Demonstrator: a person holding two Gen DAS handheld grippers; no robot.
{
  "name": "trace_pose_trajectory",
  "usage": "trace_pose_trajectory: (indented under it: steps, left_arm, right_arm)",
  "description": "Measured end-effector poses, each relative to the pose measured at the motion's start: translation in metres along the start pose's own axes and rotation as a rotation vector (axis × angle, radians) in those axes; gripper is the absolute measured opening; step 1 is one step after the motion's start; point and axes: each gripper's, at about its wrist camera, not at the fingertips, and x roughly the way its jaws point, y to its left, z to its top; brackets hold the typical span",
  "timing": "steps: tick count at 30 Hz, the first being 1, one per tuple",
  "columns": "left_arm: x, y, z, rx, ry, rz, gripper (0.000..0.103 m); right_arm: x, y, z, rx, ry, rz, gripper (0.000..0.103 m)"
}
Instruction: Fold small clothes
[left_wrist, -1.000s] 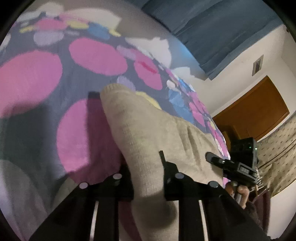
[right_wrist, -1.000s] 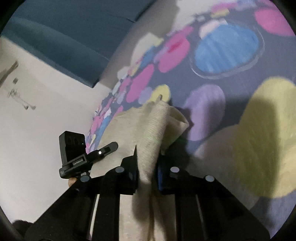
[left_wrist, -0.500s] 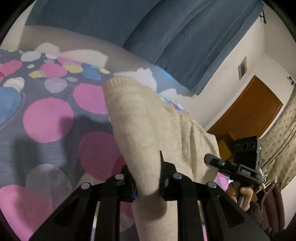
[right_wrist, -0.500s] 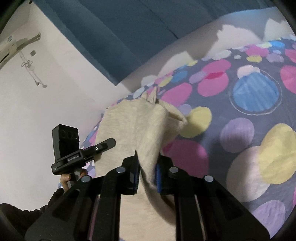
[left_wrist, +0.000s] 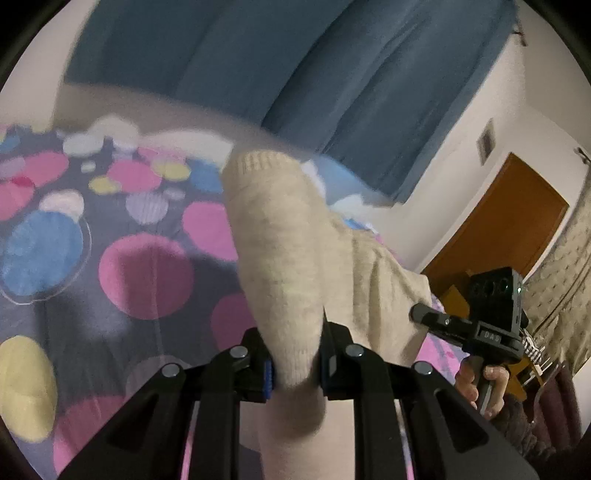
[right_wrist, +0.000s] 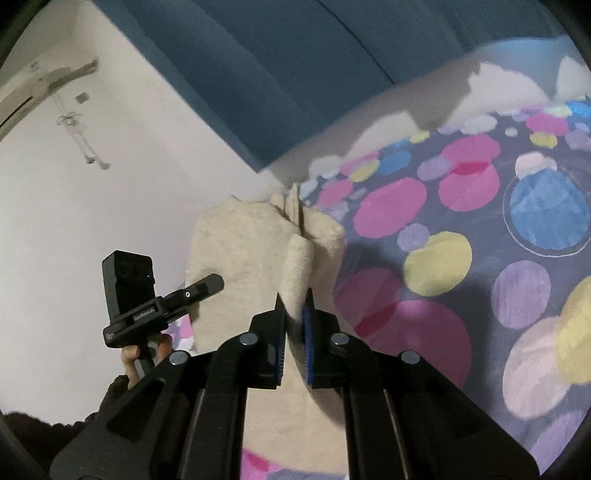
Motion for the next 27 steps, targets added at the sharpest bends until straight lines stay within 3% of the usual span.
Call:
trace_pose_trajectory:
  steps: [8,13,18,19,22,27]
  left_arm:
    - [0.079,0.070,0.008,-0.048,0.139,0.038,0.018]
    - [0.099,0.093,-0.002,-0.073,0.194,0.028,0.019]
    - [0.083,0.090,-0.004,-0.098,0.176,-0.002,0.027]
    - [0.077,0.089,-0.005,-0.116,0.169,-0.014,0.033]
    - [0.049,0.081,-0.015,-0.166,0.133,-0.044,0.054]
    - [0.011,0.055,-0.052,-0.164,0.153,-0.064,0.062]
  right_arm:
    - [0.070,-0.086,0.014,0.170,0.075,-0.052,0.007]
    - [0.089,-0.135,0.000,0.295,0.113,-0.074,0.007]
    - [0.089,-0.147,-0.008,0.381,0.128,-0.015,0.011]
    - [0.084,-0.145,-0.008,0.386,0.121,-0.012,0.015]
    - [0.061,-0.137,-0.011,0.405,0.109,0.012,0.041]
    - [0.031,-0.124,-0.042,0.409,0.174,0.004,0.046]
